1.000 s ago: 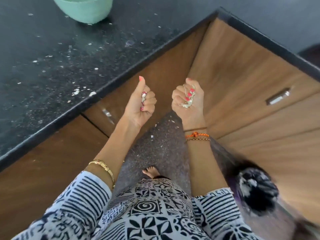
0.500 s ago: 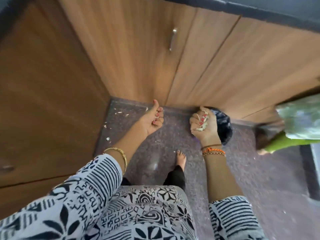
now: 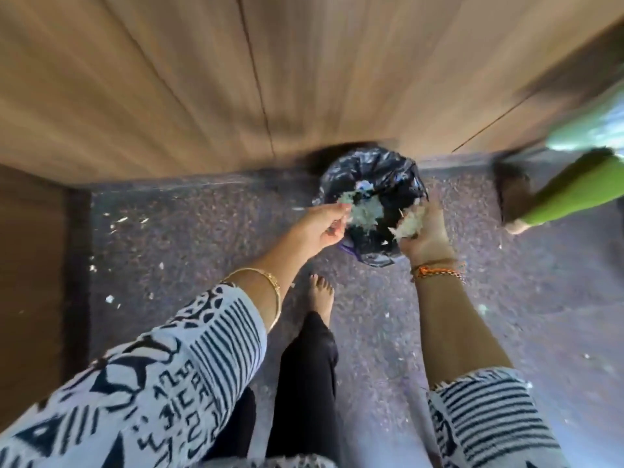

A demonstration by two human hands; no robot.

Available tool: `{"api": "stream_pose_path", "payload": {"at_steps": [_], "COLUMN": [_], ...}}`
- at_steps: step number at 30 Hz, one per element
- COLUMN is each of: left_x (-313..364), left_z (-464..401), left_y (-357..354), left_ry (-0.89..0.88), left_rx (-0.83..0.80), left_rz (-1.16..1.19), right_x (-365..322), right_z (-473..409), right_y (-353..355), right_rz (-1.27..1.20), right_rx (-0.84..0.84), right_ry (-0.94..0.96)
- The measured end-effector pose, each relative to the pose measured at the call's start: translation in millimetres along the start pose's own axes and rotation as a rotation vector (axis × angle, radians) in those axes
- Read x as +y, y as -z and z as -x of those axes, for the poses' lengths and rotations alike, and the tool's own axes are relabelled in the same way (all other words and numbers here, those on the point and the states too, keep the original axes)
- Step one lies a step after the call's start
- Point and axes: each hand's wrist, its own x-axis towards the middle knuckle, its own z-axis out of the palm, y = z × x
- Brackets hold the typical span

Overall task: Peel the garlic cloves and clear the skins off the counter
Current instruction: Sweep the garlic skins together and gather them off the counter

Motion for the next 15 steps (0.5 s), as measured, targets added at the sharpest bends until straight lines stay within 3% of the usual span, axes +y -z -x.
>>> {"api": "stream_pose_path", "payload": {"at_steps": [4, 8, 12, 15], "left_x": [2, 8, 4, 2], "left_z": [-61, -100, -136, -163], "left_y": [-28, -49, -56, -57], "left_ry": [0.024, 0.017, -0.015, 0.041], "left_rx": [0.115, 0.202, 0.259, 0.292], "left_rz": [-0.104, -0.302, -0.314, -0.386], "right_x": [-6, -11, -10, -12], "right_z": [-51, -86, -112, -124], "right_y": [17, 11, 8, 3], "right_rz": [0.261, 0.52, 0.749, 0.861], "right_rx": [0.081, 0.269, 0.448, 0.465], "right_ry": [-0.072, 0.126, 0.184, 0.19]}}
